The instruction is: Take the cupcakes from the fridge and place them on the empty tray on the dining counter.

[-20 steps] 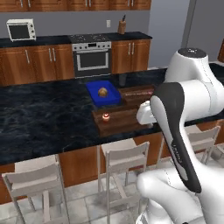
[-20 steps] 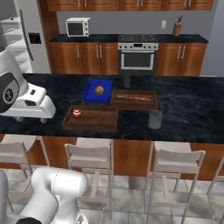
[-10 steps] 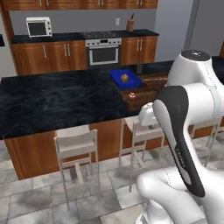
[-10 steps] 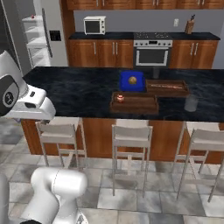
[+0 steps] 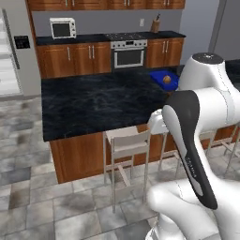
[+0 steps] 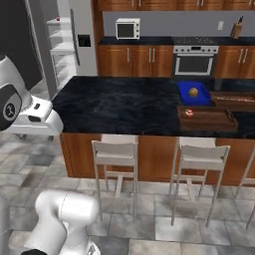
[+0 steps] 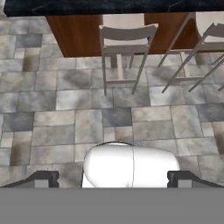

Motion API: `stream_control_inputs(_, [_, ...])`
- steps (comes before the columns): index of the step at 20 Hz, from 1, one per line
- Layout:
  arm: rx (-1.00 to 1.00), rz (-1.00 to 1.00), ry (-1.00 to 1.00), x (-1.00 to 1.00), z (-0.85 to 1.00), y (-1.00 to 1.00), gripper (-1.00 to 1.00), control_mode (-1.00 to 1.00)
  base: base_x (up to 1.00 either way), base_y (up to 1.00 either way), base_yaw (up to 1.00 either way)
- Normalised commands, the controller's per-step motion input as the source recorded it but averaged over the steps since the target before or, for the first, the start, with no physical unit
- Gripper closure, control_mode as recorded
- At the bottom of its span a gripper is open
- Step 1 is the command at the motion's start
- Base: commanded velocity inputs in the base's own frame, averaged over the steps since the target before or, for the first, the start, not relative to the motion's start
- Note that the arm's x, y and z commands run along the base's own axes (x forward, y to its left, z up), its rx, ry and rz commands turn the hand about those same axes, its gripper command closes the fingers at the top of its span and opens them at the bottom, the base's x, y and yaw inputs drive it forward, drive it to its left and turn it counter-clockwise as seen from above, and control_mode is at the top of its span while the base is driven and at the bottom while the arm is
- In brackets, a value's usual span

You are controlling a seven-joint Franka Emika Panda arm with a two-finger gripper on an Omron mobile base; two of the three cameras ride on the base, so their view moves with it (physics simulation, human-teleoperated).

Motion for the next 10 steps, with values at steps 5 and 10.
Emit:
stream_control_inputs(5, [0.0, 0.0, 0.0, 0.0, 0.0, 0.0, -1.0, 1.0, 0.0, 1.0, 0.0])
stream_control_inputs(10, [0.0, 0.0, 0.0, 0.0, 0.0, 0.0, -1.0, 1.0, 0.0, 1.0, 0.0])
